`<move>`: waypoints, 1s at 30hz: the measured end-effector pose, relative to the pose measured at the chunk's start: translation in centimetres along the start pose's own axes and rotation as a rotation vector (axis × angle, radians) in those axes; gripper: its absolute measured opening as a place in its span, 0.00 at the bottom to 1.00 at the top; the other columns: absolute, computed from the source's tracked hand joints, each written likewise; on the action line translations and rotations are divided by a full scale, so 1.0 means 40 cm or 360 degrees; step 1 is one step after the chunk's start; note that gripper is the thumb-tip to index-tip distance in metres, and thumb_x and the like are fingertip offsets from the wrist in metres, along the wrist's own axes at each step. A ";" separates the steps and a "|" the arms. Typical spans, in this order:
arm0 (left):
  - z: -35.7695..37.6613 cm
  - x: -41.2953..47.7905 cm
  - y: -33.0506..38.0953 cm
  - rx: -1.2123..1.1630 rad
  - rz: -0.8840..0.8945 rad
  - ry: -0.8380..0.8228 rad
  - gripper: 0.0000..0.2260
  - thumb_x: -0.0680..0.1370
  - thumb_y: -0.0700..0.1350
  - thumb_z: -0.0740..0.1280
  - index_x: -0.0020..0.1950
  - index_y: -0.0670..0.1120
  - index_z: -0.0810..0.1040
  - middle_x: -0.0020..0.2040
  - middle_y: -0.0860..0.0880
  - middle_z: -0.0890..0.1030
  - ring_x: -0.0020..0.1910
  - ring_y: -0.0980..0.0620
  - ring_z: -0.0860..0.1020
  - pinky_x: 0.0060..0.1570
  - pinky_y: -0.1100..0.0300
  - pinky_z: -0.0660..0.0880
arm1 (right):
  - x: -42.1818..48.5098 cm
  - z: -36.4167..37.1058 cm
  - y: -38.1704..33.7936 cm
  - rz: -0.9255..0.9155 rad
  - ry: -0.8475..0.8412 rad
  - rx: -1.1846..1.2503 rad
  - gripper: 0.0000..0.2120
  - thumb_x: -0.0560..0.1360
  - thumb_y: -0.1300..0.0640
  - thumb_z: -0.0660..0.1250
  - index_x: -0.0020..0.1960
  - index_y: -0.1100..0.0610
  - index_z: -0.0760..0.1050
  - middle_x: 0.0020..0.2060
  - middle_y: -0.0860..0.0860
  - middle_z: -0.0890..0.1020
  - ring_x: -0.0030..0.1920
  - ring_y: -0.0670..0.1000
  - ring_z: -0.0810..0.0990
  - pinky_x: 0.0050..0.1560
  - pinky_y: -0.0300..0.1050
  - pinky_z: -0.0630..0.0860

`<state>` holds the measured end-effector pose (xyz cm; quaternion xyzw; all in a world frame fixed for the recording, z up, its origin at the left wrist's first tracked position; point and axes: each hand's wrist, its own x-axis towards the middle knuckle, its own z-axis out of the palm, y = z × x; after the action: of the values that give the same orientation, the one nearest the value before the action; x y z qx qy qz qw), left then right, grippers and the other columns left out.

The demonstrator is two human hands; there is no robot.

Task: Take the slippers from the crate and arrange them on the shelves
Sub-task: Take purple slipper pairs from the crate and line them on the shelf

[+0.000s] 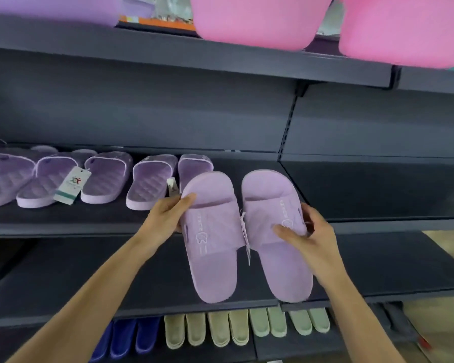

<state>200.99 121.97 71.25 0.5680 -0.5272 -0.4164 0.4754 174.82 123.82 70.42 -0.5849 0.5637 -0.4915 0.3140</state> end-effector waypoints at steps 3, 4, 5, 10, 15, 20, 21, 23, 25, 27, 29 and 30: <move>0.032 0.080 0.023 -0.0046 -0.0050 0.0035 0.11 0.79 0.52 0.62 0.45 0.46 0.79 0.43 0.48 0.82 0.43 0.50 0.79 0.34 0.63 0.77 | 0.068 -0.019 0.003 -0.0027 0.0020 0.0017 0.23 0.66 0.55 0.76 0.57 0.49 0.72 0.48 0.42 0.80 0.48 0.43 0.79 0.44 0.38 0.75; 0.045 0.106 0.030 -0.0074 -0.0061 0.0047 0.10 0.78 0.52 0.62 0.45 0.48 0.79 0.43 0.48 0.81 0.43 0.50 0.79 0.35 0.62 0.77 | 0.092 -0.027 0.004 -0.0031 0.0022 0.0017 0.23 0.66 0.55 0.76 0.58 0.50 0.72 0.49 0.43 0.80 0.49 0.44 0.79 0.45 0.40 0.76; 0.058 0.133 0.037 -0.0089 -0.0077 0.0064 0.11 0.78 0.53 0.62 0.48 0.47 0.79 0.43 0.48 0.81 0.42 0.49 0.79 0.35 0.61 0.76 | 0.117 -0.035 0.006 -0.0033 0.0021 0.0018 0.23 0.66 0.55 0.75 0.59 0.51 0.72 0.49 0.43 0.79 0.49 0.44 0.79 0.46 0.41 0.76; 0.121 0.282 0.065 -0.0068 -0.0196 0.0211 0.18 0.76 0.56 0.63 0.59 0.46 0.76 0.47 0.44 0.79 0.43 0.44 0.78 0.35 0.58 0.75 | 0.248 -0.063 0.015 -0.0029 -0.0024 0.0042 0.18 0.66 0.55 0.75 0.53 0.49 0.73 0.46 0.41 0.79 0.45 0.41 0.79 0.41 0.34 0.74; 0.192 0.410 0.111 -0.0195 -0.0295 0.0238 0.13 0.77 0.51 0.64 0.57 0.44 0.75 0.42 0.46 0.78 0.38 0.48 0.76 0.31 0.62 0.70 | 0.372 -0.071 0.031 0.0097 -0.0098 0.0210 0.11 0.67 0.55 0.75 0.47 0.54 0.78 0.41 0.48 0.83 0.37 0.42 0.81 0.37 0.34 0.77; 0.249 0.534 0.085 -0.0273 -0.0383 0.0412 0.15 0.78 0.49 0.62 0.60 0.41 0.75 0.46 0.47 0.78 0.41 0.48 0.76 0.38 0.61 0.70 | 0.490 -0.035 0.085 0.0385 -0.0163 0.0314 0.14 0.67 0.50 0.74 0.46 0.59 0.80 0.44 0.56 0.84 0.45 0.55 0.83 0.49 0.52 0.80; 0.261 0.551 0.079 -0.0227 -0.0332 0.0428 0.13 0.79 0.48 0.60 0.58 0.42 0.74 0.44 0.49 0.77 0.40 0.51 0.75 0.37 0.62 0.69 | 0.509 -0.024 0.097 0.0432 -0.0168 0.0336 0.14 0.68 0.50 0.74 0.45 0.60 0.80 0.43 0.58 0.84 0.44 0.56 0.83 0.49 0.52 0.80; 0.280 0.566 0.076 -0.0027 -0.0175 0.0396 0.10 0.80 0.46 0.59 0.58 0.44 0.74 0.45 0.50 0.76 0.37 0.55 0.72 0.34 0.65 0.68 | 0.541 -0.002 0.120 0.0507 -0.0170 0.0342 0.11 0.69 0.51 0.73 0.42 0.60 0.79 0.40 0.56 0.83 0.40 0.54 0.83 0.43 0.46 0.80; 0.288 0.563 0.066 0.0057 -0.0032 0.0287 0.08 0.79 0.44 0.62 0.57 0.45 0.75 0.43 0.50 0.76 0.33 0.59 0.72 0.29 0.71 0.67 | 0.566 0.020 0.138 0.0559 -0.0182 0.0323 0.11 0.70 0.51 0.71 0.42 0.59 0.77 0.38 0.53 0.82 0.39 0.51 0.81 0.40 0.43 0.77; 0.283 0.556 0.054 0.0149 0.0056 0.0130 0.09 0.77 0.44 0.66 0.57 0.47 0.76 0.45 0.52 0.78 0.40 0.60 0.76 0.39 0.70 0.70 | 0.591 0.040 0.156 0.0577 -0.0170 0.0304 0.11 0.72 0.50 0.70 0.41 0.58 0.75 0.38 0.53 0.80 0.40 0.51 0.80 0.43 0.45 0.77; 0.275 0.542 0.049 0.0358 0.0160 -0.0131 0.13 0.74 0.46 0.70 0.57 0.52 0.75 0.50 0.58 0.77 0.50 0.61 0.76 0.47 0.74 0.68 | 0.610 0.062 0.170 0.0511 -0.0128 0.0255 0.12 0.73 0.50 0.68 0.44 0.59 0.76 0.40 0.52 0.79 0.40 0.49 0.78 0.42 0.42 0.75; 0.272 0.534 0.048 0.0519 0.0189 -0.0285 0.16 0.71 0.50 0.72 0.57 0.54 0.74 0.51 0.61 0.76 0.52 0.62 0.75 0.49 0.76 0.67 | 0.617 0.073 0.174 0.0445 -0.0104 0.0222 0.13 0.74 0.51 0.67 0.48 0.61 0.77 0.41 0.52 0.80 0.40 0.48 0.78 0.39 0.39 0.73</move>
<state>192.06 99.64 71.55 0.5659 -0.6605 -0.3457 0.3521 172.16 98.23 68.52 -0.4930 0.5937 -0.4617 0.4374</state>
